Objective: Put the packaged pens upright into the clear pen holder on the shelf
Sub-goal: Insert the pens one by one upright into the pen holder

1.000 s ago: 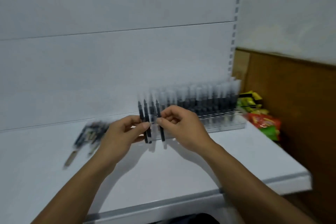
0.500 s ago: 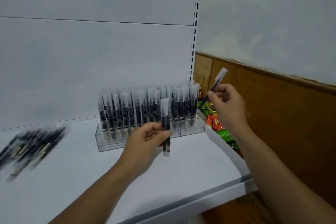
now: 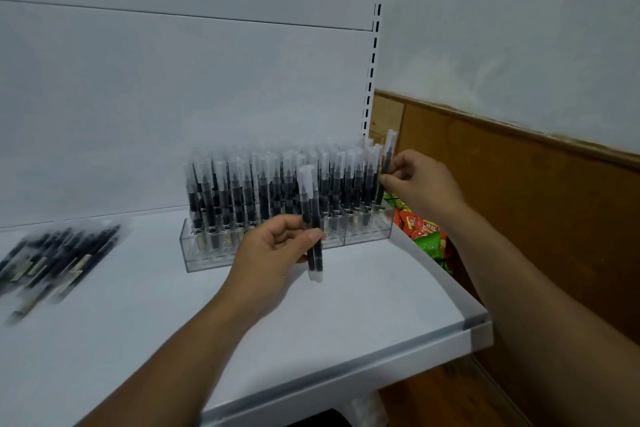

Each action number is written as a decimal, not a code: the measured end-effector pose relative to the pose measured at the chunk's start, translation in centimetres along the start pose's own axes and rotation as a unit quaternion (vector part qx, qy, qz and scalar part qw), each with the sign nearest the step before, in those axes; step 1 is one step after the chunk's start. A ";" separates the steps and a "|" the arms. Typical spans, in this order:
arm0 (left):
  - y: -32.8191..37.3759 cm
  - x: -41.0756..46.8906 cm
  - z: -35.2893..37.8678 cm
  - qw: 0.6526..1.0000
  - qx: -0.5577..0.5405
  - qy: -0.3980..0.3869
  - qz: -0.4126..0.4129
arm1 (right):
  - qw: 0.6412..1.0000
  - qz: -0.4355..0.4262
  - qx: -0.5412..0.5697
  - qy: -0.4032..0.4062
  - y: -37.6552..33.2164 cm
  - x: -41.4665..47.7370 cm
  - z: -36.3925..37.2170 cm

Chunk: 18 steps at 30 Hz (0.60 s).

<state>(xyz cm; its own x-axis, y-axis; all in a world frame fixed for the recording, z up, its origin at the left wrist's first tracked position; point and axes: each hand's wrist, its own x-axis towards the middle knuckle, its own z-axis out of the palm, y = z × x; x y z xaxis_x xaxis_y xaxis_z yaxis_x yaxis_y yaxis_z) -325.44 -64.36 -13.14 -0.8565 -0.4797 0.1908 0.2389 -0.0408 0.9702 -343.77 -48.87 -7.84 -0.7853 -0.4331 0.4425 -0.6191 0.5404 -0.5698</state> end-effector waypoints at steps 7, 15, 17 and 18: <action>-0.2 0.0 0.1 1.000 0.009 -0.008 0.011 | 0.998 0.045 -0.011 -0.030 0.0 -0.6 1.0; -0.1 0.0 0.2 0.998 0.046 -0.023 0.023 | 0.995 0.062 0.053 0.056 -0.5 -4.6 0.6; -0.2 0.1 0.3 0.997 0.061 -0.022 0.028 | 0.991 0.040 0.127 0.012 -1.6 -6.9 1.2; -0.2 0.2 0.3 0.997 0.062 -0.020 0.031 | 0.987 0.030 0.155 -0.029 -2.4 -7.8 1.5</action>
<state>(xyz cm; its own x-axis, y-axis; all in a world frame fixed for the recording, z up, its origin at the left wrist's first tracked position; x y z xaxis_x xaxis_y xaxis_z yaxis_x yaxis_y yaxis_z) -325.75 -64.20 -13.23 -0.8597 -0.4425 0.2552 0.2361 0.0990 0.9667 -336.15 -47.89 -10.99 -0.8126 -0.4527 0.3671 -0.5329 0.3224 -0.7823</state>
